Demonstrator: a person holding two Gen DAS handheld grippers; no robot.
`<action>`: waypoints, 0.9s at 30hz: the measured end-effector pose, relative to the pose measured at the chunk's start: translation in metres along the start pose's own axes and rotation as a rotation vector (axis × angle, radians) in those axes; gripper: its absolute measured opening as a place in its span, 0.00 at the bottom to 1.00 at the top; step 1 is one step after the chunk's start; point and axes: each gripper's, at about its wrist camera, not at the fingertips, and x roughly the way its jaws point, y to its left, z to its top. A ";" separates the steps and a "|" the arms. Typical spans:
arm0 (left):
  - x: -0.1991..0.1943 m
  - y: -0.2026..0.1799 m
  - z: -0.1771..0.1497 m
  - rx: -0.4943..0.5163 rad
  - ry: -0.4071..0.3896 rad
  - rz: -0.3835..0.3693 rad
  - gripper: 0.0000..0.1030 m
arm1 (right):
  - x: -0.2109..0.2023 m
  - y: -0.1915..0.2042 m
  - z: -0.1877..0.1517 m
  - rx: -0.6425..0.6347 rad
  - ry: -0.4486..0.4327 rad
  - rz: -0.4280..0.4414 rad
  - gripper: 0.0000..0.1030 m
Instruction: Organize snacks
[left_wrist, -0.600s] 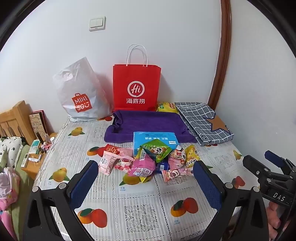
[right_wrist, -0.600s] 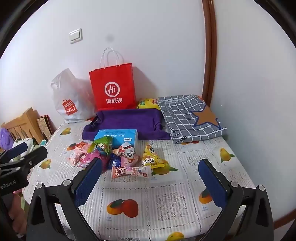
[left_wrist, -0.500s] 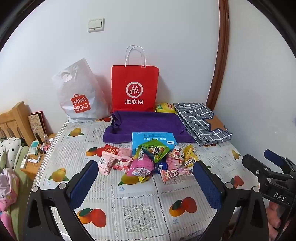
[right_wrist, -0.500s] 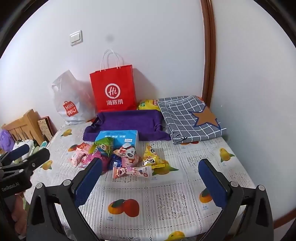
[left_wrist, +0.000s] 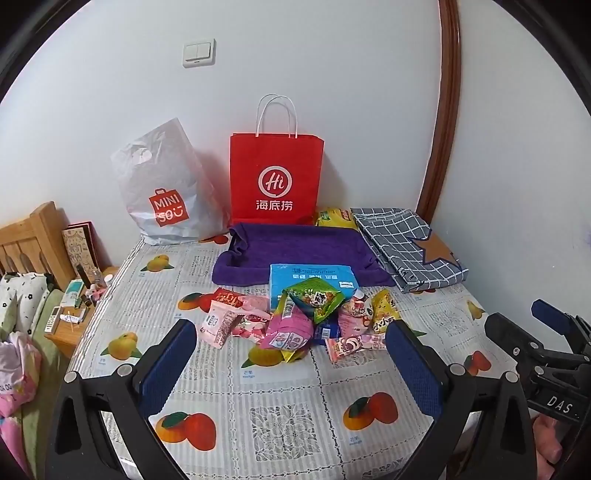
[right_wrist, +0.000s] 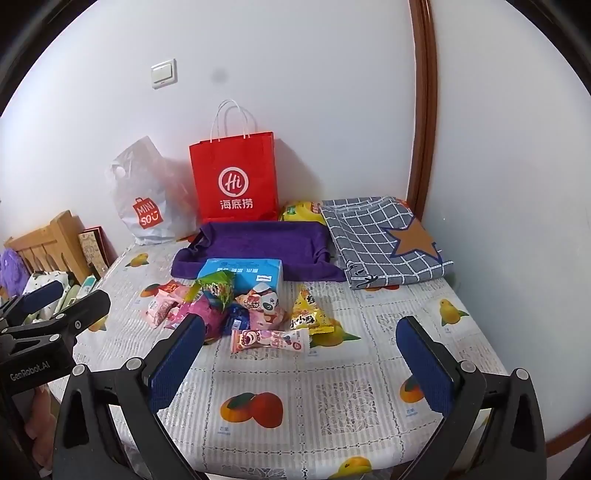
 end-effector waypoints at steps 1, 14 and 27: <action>0.000 0.000 0.000 0.002 0.002 0.002 1.00 | 0.000 0.000 -0.001 0.001 -0.001 0.002 1.00; 0.002 0.000 -0.007 0.005 0.003 0.012 1.00 | 0.002 -0.001 -0.005 0.006 0.001 0.004 1.00; -0.001 0.002 -0.004 0.000 0.002 0.020 1.00 | 0.003 0.001 -0.006 0.004 -0.005 0.009 1.00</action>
